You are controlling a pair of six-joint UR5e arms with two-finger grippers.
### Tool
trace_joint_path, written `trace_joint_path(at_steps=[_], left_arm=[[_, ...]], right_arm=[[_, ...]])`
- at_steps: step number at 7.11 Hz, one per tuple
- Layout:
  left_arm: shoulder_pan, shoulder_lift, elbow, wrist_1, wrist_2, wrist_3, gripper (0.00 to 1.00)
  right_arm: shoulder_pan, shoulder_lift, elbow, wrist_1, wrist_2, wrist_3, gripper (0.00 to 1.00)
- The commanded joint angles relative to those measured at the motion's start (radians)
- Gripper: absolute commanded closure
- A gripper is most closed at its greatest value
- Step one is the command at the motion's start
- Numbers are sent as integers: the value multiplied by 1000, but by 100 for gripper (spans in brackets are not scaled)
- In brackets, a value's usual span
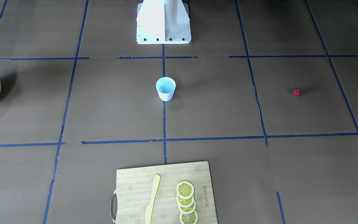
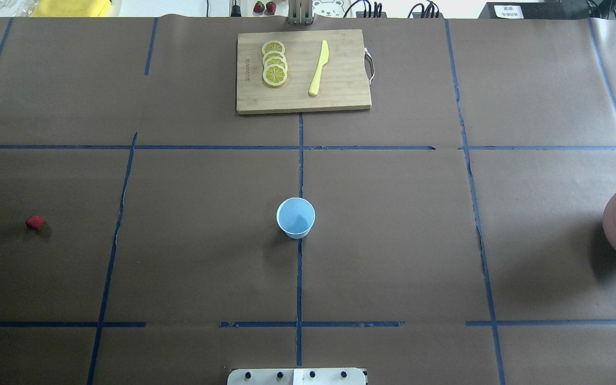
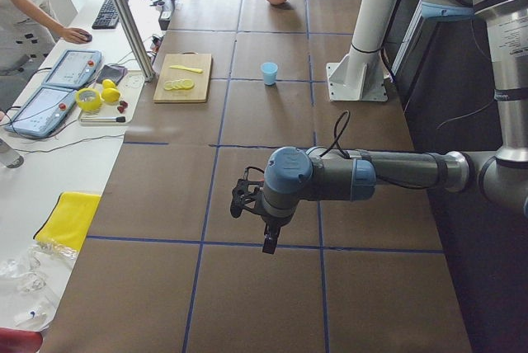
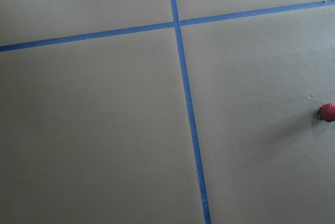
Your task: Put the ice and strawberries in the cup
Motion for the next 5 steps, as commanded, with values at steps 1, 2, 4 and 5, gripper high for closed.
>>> trace_joint_path(at_steps=[1, 2, 4, 5], left_arm=[[0, -8, 5, 0, 0, -3, 0], [0, -9, 5, 0, 0, -4, 0], [0, -11, -3, -1, 0, -6, 0], [0, -11, -6, -1, 0, -4, 0]], right_arm=[[2, -4, 1, 3, 1, -11, 98], [3, -9, 14, 3, 3, -14, 100], [54, -55, 164, 0, 13, -16, 100], [59, -63, 281, -10, 15, 5, 100]])
